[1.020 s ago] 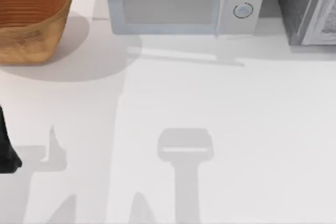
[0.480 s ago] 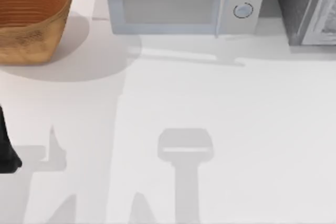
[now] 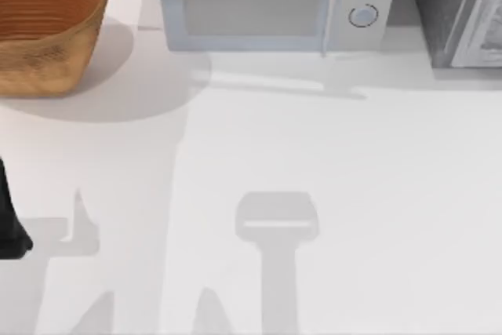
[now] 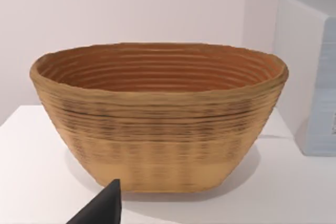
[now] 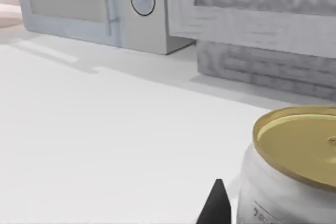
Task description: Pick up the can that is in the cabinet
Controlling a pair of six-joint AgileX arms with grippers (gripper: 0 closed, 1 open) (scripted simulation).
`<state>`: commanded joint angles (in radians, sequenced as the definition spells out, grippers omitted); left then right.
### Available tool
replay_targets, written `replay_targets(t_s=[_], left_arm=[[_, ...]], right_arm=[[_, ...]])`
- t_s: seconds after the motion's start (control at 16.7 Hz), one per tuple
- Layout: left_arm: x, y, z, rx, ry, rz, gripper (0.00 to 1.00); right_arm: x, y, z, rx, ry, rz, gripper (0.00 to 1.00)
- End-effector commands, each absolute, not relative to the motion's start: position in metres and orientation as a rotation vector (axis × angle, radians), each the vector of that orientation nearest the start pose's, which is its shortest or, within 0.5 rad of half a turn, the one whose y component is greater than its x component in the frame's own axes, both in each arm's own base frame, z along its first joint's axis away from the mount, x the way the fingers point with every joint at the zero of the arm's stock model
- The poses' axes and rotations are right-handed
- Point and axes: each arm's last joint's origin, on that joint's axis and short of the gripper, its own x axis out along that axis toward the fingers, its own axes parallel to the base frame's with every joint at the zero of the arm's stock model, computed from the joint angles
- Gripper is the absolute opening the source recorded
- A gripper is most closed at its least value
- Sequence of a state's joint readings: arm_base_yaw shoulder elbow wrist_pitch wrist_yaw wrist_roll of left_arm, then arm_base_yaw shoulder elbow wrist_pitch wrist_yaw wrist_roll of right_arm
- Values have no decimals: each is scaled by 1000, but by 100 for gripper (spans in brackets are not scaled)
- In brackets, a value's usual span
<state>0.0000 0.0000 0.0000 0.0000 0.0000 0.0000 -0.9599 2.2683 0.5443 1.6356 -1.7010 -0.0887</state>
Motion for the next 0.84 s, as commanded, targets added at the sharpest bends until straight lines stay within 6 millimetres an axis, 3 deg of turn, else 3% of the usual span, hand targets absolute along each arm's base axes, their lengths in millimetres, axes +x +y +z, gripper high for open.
replay_targets(t_s=[0.48,0.84], left_arm=[[106,-1,160,0,0,0,100],[106,-1,160,0,0,0,100]], right_arm=[[186,-210,44,1,-1,767,98],[186,-210,44,1,-1,767,100]])
